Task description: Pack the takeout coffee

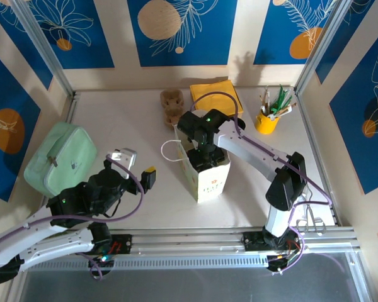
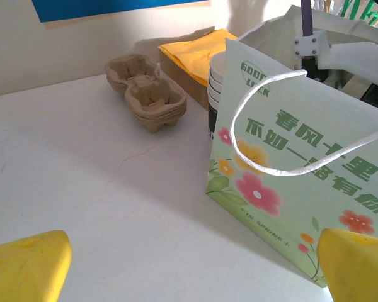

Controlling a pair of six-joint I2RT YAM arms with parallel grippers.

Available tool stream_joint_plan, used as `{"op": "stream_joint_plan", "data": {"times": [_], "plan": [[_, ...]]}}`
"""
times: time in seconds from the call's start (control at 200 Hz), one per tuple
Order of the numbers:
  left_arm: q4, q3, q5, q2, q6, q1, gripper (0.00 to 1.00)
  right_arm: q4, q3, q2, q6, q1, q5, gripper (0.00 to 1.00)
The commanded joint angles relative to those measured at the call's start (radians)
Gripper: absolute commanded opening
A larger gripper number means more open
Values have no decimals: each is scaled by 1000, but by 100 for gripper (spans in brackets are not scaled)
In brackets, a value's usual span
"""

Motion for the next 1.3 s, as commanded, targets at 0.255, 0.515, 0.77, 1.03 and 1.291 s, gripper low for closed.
{"op": "stream_joint_plan", "data": {"times": [0.255,0.515,0.77,1.03,1.291], "plan": [[21,-7,-16,18,-11,9,99,10,-34,-44,3,-2,-7,67],[23,-8,-16,20,-12,10,99,9,-35,-42,2,-2,-10,66],[42,-2,-19,31,-5,10,100,9,-32,-42,-3,-3,-14,66],[53,-2,-19,38,-3,12,99,8,-29,-42,-5,-6,-19,66],[67,1,-22,40,5,12,99,2,-20,-47,-6,-8,-21,66]]}}
